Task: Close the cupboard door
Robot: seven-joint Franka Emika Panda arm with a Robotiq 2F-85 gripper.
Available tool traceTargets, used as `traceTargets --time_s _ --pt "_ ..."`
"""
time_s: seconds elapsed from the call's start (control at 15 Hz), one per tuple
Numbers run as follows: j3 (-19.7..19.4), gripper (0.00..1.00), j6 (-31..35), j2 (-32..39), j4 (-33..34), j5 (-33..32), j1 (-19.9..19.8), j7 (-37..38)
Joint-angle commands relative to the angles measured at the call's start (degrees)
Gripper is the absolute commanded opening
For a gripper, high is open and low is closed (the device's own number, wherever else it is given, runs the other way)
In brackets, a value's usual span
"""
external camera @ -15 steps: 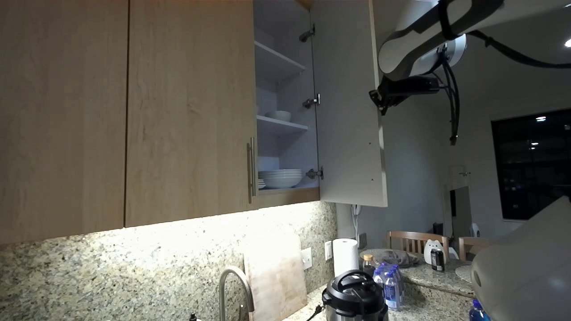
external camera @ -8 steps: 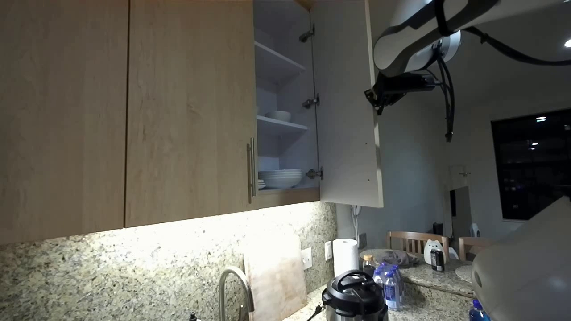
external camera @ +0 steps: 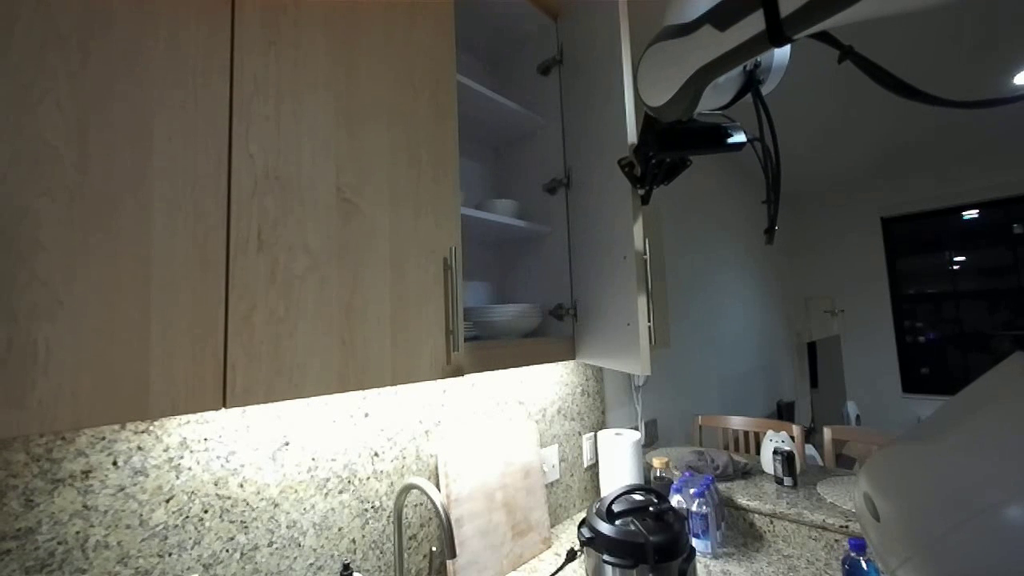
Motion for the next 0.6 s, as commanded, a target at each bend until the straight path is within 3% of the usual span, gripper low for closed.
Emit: traceTargets --time_s 0.0,0.53 --pt "0.1 0.00 2.1 8.2 5.7 1.1 1.4 -0.7" --pt "1.9 0.00 0.1 13.8 10.7 0.1 3.6 -0.7"
